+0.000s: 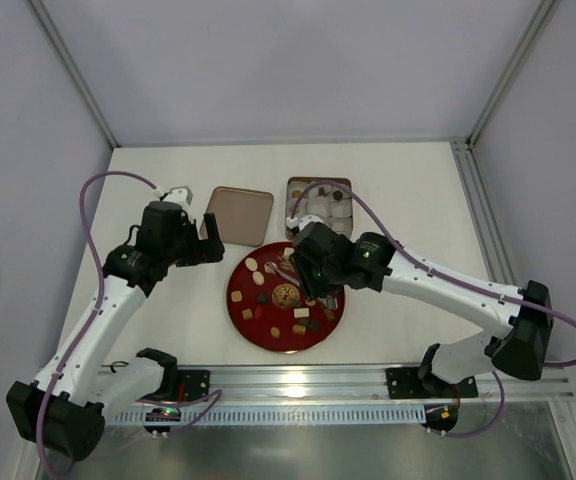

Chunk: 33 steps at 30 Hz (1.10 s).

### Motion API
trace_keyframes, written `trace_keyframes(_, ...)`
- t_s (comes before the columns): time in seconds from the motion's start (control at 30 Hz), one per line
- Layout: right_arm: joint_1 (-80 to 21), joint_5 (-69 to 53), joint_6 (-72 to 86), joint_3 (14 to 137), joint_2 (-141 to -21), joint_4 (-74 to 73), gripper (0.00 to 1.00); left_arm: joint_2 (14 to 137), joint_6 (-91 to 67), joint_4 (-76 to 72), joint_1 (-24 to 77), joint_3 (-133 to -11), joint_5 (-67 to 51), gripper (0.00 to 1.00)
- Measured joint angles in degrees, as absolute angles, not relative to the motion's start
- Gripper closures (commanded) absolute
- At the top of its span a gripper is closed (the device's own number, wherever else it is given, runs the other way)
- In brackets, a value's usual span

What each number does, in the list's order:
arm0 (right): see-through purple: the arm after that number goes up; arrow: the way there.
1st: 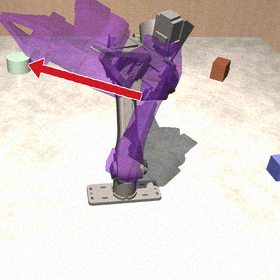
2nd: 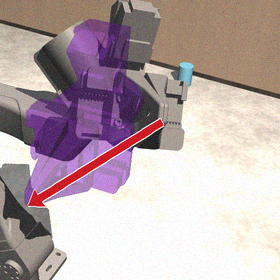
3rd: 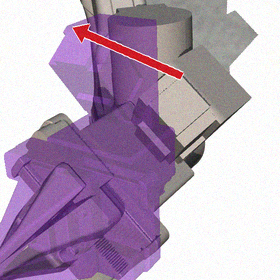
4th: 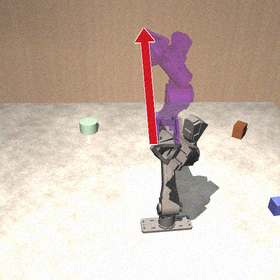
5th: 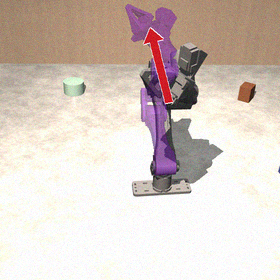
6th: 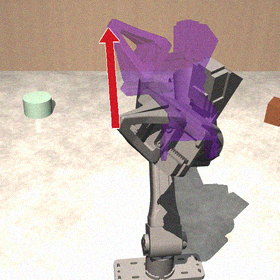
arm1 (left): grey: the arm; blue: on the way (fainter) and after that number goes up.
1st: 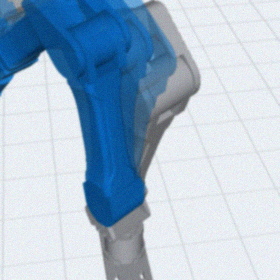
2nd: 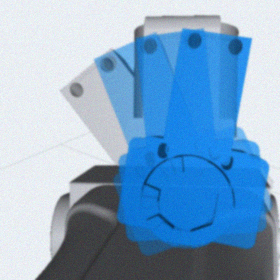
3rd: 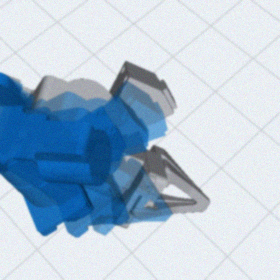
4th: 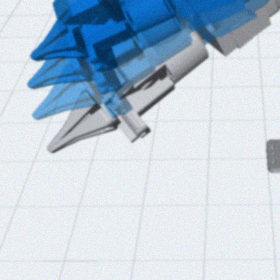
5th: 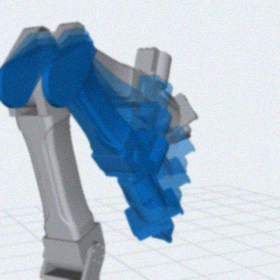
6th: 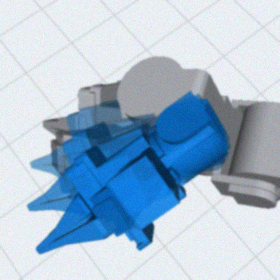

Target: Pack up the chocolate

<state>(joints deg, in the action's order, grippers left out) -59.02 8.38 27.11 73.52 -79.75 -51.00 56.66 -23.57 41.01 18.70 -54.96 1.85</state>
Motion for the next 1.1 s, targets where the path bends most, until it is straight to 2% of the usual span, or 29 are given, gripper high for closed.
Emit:
trace_keyframes(0.33,-65.6,7.4,30.2,72.4,-82.3,-50.1,0.59,56.7,-23.6,41.0,18.7,-55.0,1.8,0.0)
trace_keyframes(1.1,-68.9,7.6,31.0,73.1,-87.0,-50.1,0.59,56.7,-23.6,41.0,18.7,-55.0,1.8,0.0)
